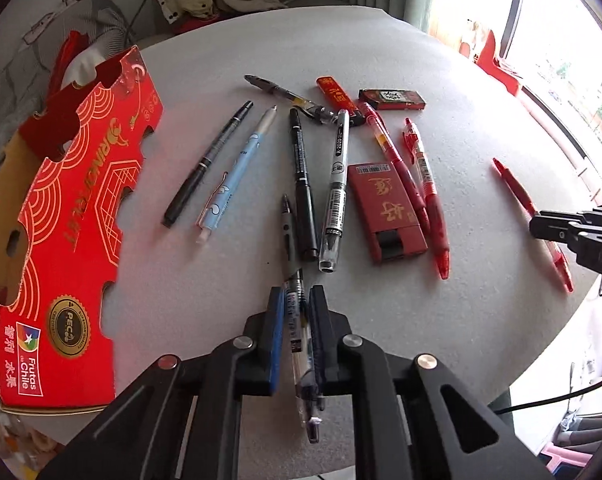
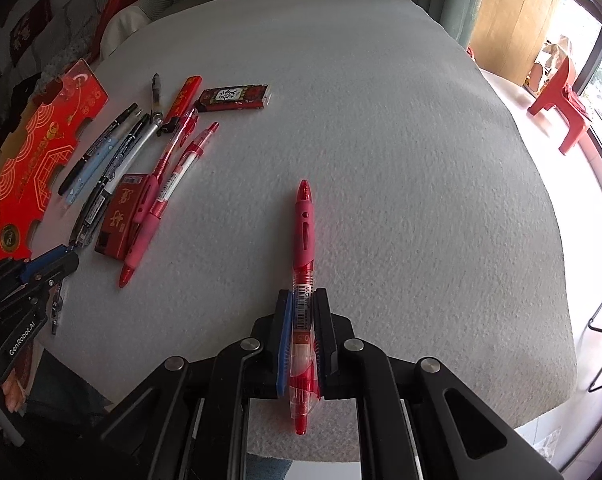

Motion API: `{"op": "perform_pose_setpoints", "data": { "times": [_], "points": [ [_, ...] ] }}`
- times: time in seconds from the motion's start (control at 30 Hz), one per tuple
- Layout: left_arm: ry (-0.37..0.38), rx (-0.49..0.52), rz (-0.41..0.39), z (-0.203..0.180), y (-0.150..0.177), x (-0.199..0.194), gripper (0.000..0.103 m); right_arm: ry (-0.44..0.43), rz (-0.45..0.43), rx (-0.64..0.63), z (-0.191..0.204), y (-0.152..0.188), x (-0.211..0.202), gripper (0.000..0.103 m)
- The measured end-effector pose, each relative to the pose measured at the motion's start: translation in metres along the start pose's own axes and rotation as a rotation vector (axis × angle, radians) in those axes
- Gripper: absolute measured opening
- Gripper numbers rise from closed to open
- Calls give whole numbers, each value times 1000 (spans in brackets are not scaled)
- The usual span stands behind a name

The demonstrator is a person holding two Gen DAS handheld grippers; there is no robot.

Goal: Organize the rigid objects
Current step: 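Close the right tool on the red pen while the left tool grips the clear gel pen, then carry both held pens up and over into the open cardboard box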

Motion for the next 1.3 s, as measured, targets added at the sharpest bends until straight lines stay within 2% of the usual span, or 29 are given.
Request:
{"op": "perform_pose_setpoints", "data": {
  "times": [0.17,0.2,0.3,0.33,0.43,0.67,0.7,0.73,0.77,0.8,0.83,0.87,0.97,1.07,1.3],
  "points": [
    [-54,54,-36,-8,1,-2,20,1,-2,-1,0,-1,1,11],
    [-59,55,-39,-6,2,-2,27,-1,-1,1,0,-1,1,11],
    [-51,8,-27,11,9,-4,62,-3,0,6,0,-2,1,11],
    [-32,-19,-23,19,13,-3,66,-3,-2,7,0,-2,1,11],
    [-8,-56,-13,26,17,-3,68,-9,-9,14,-1,-1,1,11],
    [-82,-37,-33,7,3,2,68,-23,-4,21,-3,-2,1,11],
    [-95,-33,-33,5,1,2,67,-22,-3,21,-3,-2,1,11],
    [-91,-29,-34,3,0,3,55,-20,-3,24,-3,-2,0,11],
    [-33,-27,-31,-2,0,2,42,-17,-5,29,-3,-2,0,11],
    [4,-15,-27,-6,0,1,21,-16,-9,37,-3,-1,0,11],
    [10,3,-23,-10,0,0,12,-17,-15,52,-4,0,-1,11],
    [1,21,-20,-14,0,-1,12,-25,-21,66,-4,1,-1,11],
    [60,-33,-2,-9,1,-3,11,-44,-47,98,-3,6,-6,11],
    [67,-52,-1,-5,2,-5,11,-59,-76,131,-3,10,-14,11],
    [94,-62,-43,-5,2,-24,11,-82,-119,159,3,13,-29,11]
  ]
}}
Point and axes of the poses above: each gripper's, at about its wrist camera, not at the fingertips, and x roughly the way its jaws point, z to its left, y to its underside, the point moved 5 cm from there along x, roughly the way its jaws point, and after that the axes turned 2 degrees about x, right-handed, at the moved point
